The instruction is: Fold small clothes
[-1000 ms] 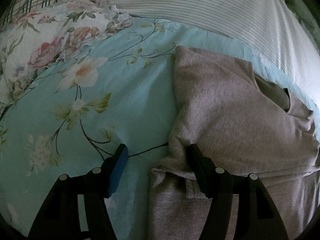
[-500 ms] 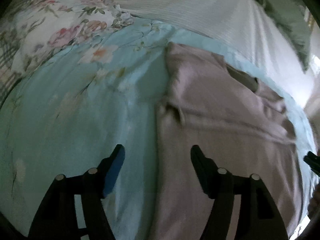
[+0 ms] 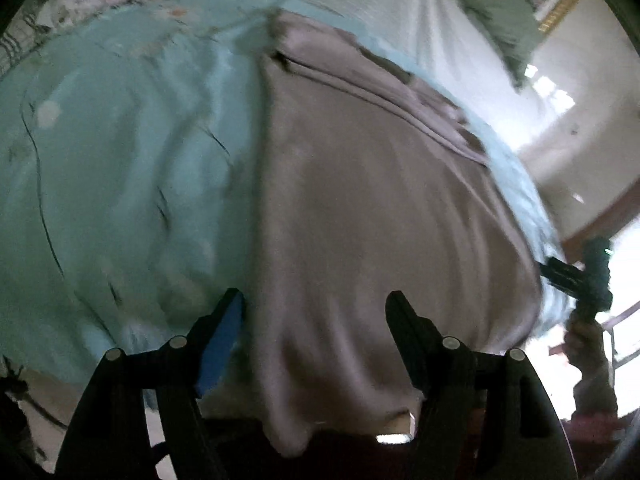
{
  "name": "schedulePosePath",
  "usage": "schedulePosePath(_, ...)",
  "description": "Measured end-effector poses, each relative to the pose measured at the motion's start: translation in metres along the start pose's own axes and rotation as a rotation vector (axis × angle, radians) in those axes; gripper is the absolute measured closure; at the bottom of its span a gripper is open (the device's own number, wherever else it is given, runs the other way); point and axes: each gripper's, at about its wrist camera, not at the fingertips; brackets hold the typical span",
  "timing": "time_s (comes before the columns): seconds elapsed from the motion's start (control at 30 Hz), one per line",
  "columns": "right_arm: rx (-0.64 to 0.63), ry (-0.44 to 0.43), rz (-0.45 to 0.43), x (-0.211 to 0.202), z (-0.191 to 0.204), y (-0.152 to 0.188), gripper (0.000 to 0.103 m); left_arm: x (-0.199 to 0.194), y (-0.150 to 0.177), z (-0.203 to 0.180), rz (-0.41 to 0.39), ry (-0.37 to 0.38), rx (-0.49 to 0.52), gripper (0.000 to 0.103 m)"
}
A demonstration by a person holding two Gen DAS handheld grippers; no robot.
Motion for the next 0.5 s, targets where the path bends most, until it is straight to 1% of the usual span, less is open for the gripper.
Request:
schedulePosePath(0.07, -0.009, -0.056, 0.054, -0.003, 0.001, 0.018, 0.038, 0.002, 0.013, -0.002, 0.036, 0.036, 0.018, 0.030)
schedulePosePath(0.13, -0.033, -0.101, 0.081, -0.010, 0.004, 0.035, 0.038, 0.007, 0.026, -0.004, 0.079, 0.059, 0.032, 0.031)
schedulePosePath(0.2, -0.013, -0.142, 0.101, -0.013, 0.002, 0.046, 0.038, 0.013, 0.032, -0.006, 0.105, 0.069, 0.045, 0.033)
schedulePosePath(0.27, -0.003, -0.143, 0.138, -0.012, -0.004, 0.058, 0.038, 0.018, 0.036, -0.007, 0.119, 0.082, 0.054, 0.037)
schedulePosePath(0.37, 0.005, -0.145, 0.179, -0.002, -0.009, 0.067, 0.038, 0.023, 0.036, -0.009, 0.124, 0.104, 0.077, 0.040)
schedulePosePath(0.5, 0.006, -0.187, 0.204, 0.020, -0.008, 0.069, 0.037, 0.027, 0.034, -0.009, 0.144, 0.122, 0.102, 0.044)
Point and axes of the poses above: each gripper's, at about its wrist camera, not at the fingertips, and x roughly the way its jaws point, z to its left, y to its underside, and after that the axes turned 12 degrees about -y, right-handed
